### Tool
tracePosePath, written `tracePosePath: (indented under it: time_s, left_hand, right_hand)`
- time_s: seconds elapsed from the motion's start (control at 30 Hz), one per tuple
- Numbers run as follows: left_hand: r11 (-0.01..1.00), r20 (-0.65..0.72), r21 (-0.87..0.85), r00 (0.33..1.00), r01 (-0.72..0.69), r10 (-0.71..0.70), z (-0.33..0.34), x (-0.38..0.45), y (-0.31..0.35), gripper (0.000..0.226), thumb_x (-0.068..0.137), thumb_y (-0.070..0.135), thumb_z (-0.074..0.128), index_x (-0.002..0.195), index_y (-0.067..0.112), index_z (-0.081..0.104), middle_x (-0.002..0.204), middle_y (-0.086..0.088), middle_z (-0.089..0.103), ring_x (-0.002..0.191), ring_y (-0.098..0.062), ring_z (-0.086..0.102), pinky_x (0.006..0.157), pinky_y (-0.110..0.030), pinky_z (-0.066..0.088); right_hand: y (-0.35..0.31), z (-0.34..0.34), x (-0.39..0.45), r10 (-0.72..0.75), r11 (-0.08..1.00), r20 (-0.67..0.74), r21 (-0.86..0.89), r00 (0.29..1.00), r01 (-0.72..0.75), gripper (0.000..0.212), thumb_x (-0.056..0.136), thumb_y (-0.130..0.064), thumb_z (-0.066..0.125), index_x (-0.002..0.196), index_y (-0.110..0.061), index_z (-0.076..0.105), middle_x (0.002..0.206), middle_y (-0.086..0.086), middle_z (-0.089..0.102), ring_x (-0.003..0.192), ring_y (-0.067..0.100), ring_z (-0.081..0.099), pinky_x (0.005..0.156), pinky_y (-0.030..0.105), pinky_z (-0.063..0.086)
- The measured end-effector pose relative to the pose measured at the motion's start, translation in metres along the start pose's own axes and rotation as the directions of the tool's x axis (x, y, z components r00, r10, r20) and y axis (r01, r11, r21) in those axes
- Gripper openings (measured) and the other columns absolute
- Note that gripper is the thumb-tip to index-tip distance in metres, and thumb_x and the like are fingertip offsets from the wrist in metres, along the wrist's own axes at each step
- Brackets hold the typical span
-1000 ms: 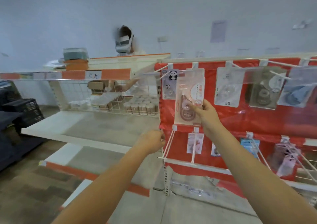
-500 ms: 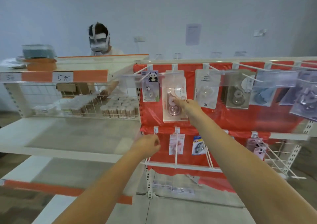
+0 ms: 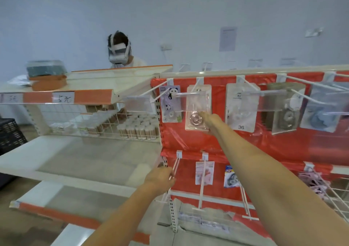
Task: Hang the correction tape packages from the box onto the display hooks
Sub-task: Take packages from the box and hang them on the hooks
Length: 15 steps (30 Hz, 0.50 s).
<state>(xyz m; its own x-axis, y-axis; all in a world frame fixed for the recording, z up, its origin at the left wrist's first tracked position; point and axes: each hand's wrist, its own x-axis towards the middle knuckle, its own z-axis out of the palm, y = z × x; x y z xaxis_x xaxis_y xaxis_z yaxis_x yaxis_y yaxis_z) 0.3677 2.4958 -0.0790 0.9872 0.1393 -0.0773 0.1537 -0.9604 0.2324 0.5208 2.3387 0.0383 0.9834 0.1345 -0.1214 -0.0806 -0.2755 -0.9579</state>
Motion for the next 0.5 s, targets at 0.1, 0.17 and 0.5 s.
tracePosePath:
  time_s: [0.1,0.17,0.5]
  left_hand:
    - [1.000,0.010,0.005,1.000,0.025,-0.025,-0.001,0.001,0.001,0.026,0.093,0.038,0.050,0.111,0.022,0.060,0.118,-0.001,0.061,0.107,-0.020,0.057,0.091,-0.033,0.047]
    - [1.000,0.020,-0.004,0.999,0.028,-0.028,-0.002,0.001,0.003,0.027,0.092,0.037,0.051,0.112,0.022,0.060,0.119,-0.002,0.061,0.106,-0.021,0.057,0.092,-0.035,0.047]
    - [0.993,-0.097,0.031,0.989,-0.112,0.114,-0.037,-0.023,0.014,0.028,0.094,0.033,0.049,0.111,0.016,0.063,0.118,-0.009,0.063,0.109,-0.027,0.057,0.092,-0.036,0.047]
  right_hand:
    - [0.010,0.002,-0.006,-0.033,0.999,0.056,0.035,0.998,0.032,0.066,0.086,-0.050,0.062,0.129,-0.001,0.051,0.128,0.015,0.056,0.116,0.032,0.056,0.099,0.043,0.047]
    - [0.024,0.001,-0.013,-0.042,0.999,0.056,-0.021,0.998,0.043,0.063,0.085,-0.048,0.063,0.124,0.001,0.054,0.124,0.020,0.058,0.114,0.034,0.057,0.099,0.045,0.046]
    - [0.057,-0.019,-0.088,-0.189,0.749,-0.053,-0.653,0.981,0.109,0.043,0.097,-0.031,0.048,0.119,0.005,0.057,0.124,0.022,0.059,0.116,0.036,0.054,0.091,0.034,0.042]
